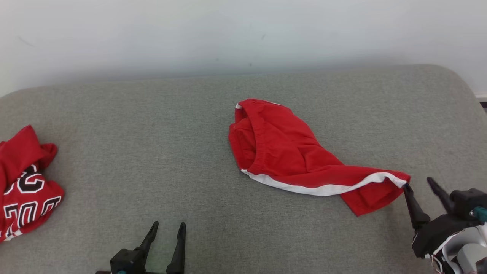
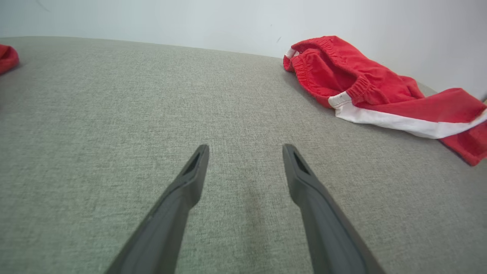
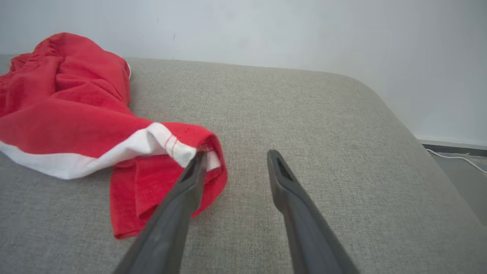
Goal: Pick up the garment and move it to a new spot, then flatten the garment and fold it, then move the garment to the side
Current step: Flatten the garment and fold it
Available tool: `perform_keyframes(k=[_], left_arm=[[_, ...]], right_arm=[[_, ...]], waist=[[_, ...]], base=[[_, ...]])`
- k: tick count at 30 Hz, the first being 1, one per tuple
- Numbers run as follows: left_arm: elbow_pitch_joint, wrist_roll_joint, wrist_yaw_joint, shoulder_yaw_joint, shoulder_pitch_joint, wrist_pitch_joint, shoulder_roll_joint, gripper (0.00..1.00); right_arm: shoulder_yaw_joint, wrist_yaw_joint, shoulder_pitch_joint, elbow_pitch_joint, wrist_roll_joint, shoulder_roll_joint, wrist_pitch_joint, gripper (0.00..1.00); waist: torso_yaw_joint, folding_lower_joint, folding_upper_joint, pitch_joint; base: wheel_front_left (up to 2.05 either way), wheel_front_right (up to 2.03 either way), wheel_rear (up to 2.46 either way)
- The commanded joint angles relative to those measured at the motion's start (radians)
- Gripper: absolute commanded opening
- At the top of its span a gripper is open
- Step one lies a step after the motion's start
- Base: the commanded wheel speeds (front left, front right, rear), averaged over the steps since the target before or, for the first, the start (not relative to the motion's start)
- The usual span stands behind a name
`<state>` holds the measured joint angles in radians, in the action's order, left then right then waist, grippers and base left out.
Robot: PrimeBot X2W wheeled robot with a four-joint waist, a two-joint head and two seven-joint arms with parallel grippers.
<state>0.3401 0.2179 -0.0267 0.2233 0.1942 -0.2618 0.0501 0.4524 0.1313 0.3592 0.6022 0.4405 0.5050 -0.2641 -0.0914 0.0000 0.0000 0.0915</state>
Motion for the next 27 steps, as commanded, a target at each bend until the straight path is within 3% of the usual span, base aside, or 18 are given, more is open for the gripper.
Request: perform_keyframes(k=[1, 14, 20, 27], left_arm=[[-0.002, -0.001, 0.006, 0.001, 0.015, -0.005, 0.000, 1.00], [0.028, -0.020, 0.059, 0.099, 0.137, -0.005, 0.001, 1.00], [0.088, -0.036, 0.084, 0.141, 0.236, -0.005, 0.001, 1.00], [0.165, -0.070, 0.076, 0.105, 0.320, -0.005, 0.001, 1.00]], right_arm=[[-0.008, -0.001, -0.001, -0.006, -0.001, -0.005, -0.001, 1.00], [-0.273, -0.001, -0.065, -0.122, -0.181, -0.128, -0.001, 1.00], [-0.302, -0.001, -0.082, -0.159, -0.216, -0.186, -0.001, 1.00], [-0.303, -0.001, -0.073, -0.183, -0.225, -0.222, -0.001, 1.00]], waist=[[-0.008, 0.0000, 0.0000, 0.000], [-0.094, 0.0000, 0.0000, 0.022], [-0.173, 0.0000, 0.0000, 0.063], [-0.260, 0.0000, 0.0000, 0.107]], base=[[0.00, 0.00, 0.00], [0.00, 0.00, 0.00], [0.00, 0.00, 0.00], [0.00, 0.00, 0.00]])
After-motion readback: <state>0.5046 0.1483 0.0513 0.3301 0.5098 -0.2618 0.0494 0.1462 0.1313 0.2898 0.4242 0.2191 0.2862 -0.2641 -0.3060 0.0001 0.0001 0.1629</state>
